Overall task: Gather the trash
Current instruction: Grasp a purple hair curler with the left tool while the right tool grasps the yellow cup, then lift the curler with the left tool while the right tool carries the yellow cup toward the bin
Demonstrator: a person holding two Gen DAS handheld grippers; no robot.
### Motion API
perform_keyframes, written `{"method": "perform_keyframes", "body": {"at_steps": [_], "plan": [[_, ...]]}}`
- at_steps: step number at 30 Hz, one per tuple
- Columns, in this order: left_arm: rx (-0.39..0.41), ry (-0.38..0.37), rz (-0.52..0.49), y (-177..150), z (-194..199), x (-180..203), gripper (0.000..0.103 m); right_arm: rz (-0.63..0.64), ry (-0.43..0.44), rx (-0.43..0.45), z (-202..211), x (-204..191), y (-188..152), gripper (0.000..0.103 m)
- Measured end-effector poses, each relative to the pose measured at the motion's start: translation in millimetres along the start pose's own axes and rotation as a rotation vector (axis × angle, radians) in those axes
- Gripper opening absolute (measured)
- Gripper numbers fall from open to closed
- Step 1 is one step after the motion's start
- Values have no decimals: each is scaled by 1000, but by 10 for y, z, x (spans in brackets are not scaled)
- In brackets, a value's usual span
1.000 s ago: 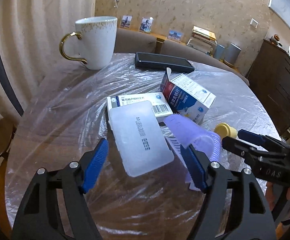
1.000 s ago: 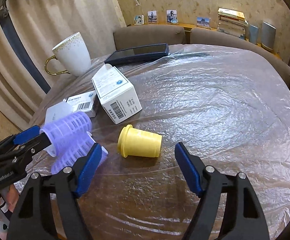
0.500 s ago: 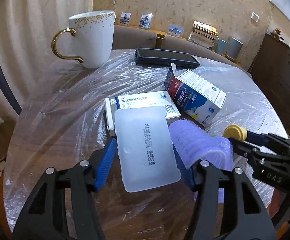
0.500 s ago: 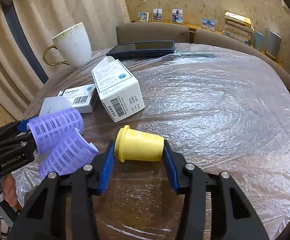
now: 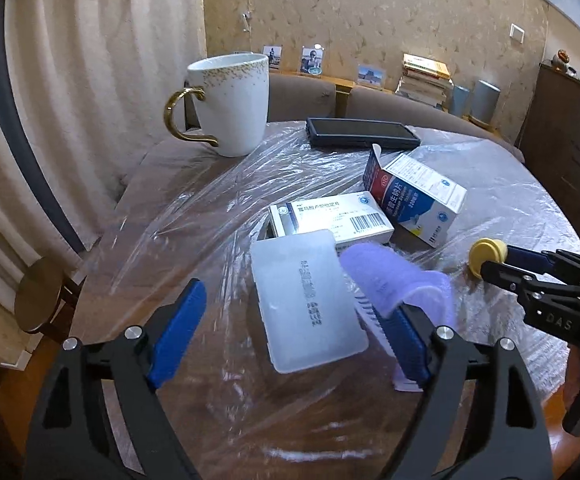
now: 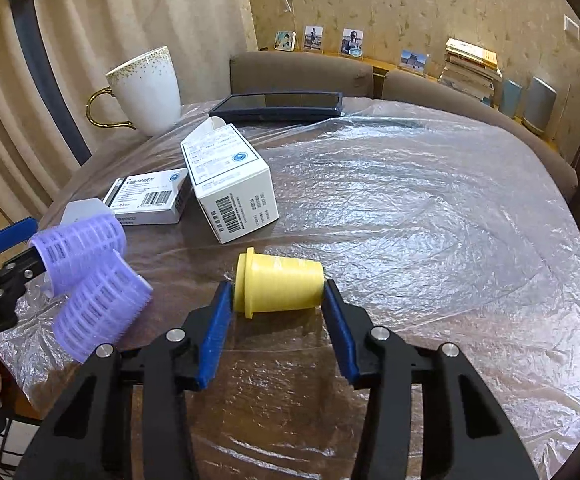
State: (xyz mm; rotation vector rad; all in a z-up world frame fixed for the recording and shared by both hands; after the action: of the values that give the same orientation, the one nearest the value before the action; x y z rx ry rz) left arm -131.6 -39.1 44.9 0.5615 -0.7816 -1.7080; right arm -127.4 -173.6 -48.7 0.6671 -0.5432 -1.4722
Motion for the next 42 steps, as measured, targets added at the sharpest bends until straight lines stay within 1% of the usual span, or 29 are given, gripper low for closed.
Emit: {"method": "perform_keyframes", "body": {"at_steps": [2, 6, 8, 11, 13, 16, 18, 20, 21, 23, 24, 28, 31, 35, 37, 38, 39, 42], "plan": [[-12, -20, 1, -30, 43, -2, 86, -2, 3, -3, 3, 3, -6, 46], [-25, -10, -23, -97, 85, 27, 86, -12, 13, -9, -16, 17, -3, 46], [-4, -20, -14, -103, 170, 21, 86, -10, 15, -6, -7, 18, -5, 46], [61, -88, 11, -23, 340, 48, 86, -2, 16, -1, -2, 0, -10, 46], [88, -103, -9, 49, 387, 119, 86, -2, 20, 0, -5, -10, -12, 46], [91, -115, -73, 125, 327, 291, 75, 4, 28, -2, -11, -30, -17, 46], [73, -84, -132, 126, 209, 403, 69, 12, 26, -2, -22, -50, -16, 46], [23, -62, -154, 94, 37, 430, 49, 12, 30, -3, -27, -51, -12, 46], [-6, -66, -150, 68, -61, 419, 47, 13, 32, -3, -31, -53, -9, 46], [-45, -39, -154, 12, -174, 400, 39, 15, 35, -4, -34, -55, -6, 46], [-68, -23, -168, -22, -245, 402, 39, 16, 36, -4, -37, -56, -4, 46], [-63, -53, -148, -45, -270, 385, 39, 23, 42, -6, -53, -70, 2, 46], [-56, -61, -177, -37, -300, 474, 39, 29, 48, -10, -72, -82, 1, 46], [-58, -66, -202, -30, -309, 542, 27, 16, 52, -23, -111, -56, -1, 46], [-52, -68, -209, -32, -283, 554, 22, -10, 61, -30, -136, -20, 6, 46], [-50, -70, -209, -28, -273, 557, 22, -19, 66, -29, -140, -9, 15, 46], [-47, -76, -202, -21, -262, 551, 21, -22, 69, -29, -144, -6, 21, 46], [-40, -112, -163, 3, -203, 506, 15, -34, 89, -25, -150, -4, 54, 46]]}}
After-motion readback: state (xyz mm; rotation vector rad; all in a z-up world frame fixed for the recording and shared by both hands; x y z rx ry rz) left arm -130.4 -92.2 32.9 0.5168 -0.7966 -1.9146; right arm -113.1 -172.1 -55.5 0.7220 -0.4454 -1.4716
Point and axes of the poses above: each gripper's, at about its wrist camera, not at the fingertips, and z roughly against the way its jaws point, x to its right, y to its top, the point moved 1 cm from there along -z, roughly the way its jaws point, and after that the axes turned 5 degrees about x, right-handed, at the moved point
